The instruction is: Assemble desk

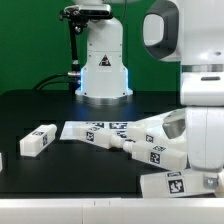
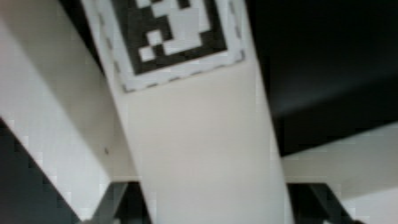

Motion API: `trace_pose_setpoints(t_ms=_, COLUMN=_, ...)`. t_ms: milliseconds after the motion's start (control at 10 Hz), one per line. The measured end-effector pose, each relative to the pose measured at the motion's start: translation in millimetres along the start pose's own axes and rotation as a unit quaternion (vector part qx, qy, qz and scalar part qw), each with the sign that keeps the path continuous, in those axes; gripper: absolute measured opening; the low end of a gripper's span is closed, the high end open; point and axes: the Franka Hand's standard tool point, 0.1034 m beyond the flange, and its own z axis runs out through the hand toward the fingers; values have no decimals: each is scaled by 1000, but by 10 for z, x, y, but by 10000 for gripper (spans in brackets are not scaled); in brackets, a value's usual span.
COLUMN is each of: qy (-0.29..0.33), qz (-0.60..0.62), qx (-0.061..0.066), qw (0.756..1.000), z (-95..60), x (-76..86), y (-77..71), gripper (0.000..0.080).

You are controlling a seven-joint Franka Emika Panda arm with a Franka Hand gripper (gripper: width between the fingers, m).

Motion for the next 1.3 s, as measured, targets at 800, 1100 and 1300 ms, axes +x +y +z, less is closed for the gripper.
trace_pose_setpoints(t_ms=800, qy=-3, qz=-86, qx=-14, qw=996, z=-437, x=-610, y=-83, gripper=294)
trace_pose_setpoints(t_ms=1100, qy=-32, qz=-211, qx=-35, qw=976, z=-814, x=-946, y=-293, gripper=294)
trace_pose_setpoints(t_ms=1300, qy=-27, qz=-196, qx=-19, qw=980, z=-757, x=-1168, y=-259, gripper=294)
